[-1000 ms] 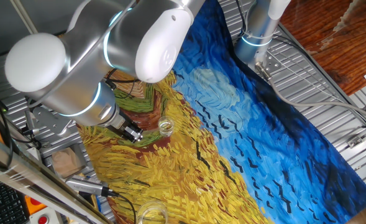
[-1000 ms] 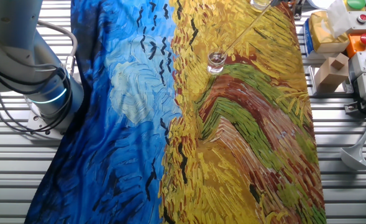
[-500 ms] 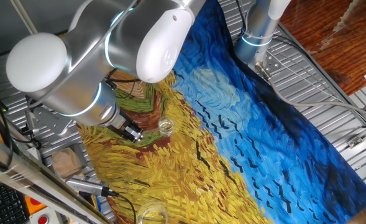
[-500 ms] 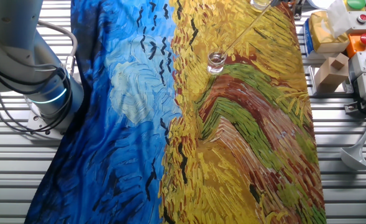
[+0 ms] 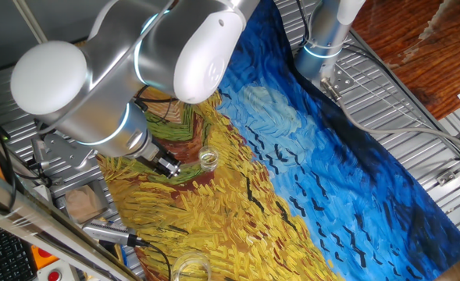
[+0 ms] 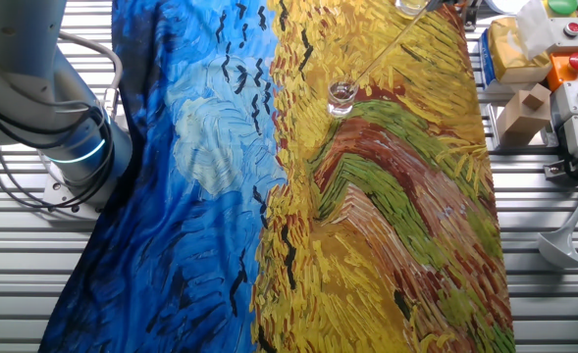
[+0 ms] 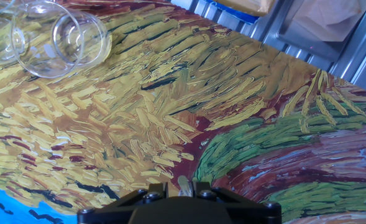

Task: Stir the beaker with a glass rod

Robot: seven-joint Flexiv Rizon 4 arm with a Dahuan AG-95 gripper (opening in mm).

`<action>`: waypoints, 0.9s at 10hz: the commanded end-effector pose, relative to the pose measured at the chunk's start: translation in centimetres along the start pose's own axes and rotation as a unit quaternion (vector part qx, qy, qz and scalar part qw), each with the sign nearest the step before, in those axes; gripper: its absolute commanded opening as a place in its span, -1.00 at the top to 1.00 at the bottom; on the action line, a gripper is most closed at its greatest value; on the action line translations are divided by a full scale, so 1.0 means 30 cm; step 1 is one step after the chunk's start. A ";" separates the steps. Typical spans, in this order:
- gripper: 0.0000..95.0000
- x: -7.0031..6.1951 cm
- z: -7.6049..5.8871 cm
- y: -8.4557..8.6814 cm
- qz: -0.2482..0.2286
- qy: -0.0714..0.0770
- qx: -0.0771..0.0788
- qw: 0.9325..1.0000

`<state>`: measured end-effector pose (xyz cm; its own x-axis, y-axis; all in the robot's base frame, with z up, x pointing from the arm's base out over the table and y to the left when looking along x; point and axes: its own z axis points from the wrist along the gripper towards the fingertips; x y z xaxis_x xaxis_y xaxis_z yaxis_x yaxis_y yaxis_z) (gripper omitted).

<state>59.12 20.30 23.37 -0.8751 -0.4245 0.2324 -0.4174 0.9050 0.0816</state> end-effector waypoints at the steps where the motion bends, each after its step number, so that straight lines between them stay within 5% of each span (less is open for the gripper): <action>1: 0.60 -0.002 0.000 0.001 0.000 0.000 0.000 1.000; 9: 0.60 -0.001 0.001 -0.001 -0.004 0.002 0.006 1.000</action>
<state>59.18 20.30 23.33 -0.8705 -0.4317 0.2365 -0.4271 0.9013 0.0730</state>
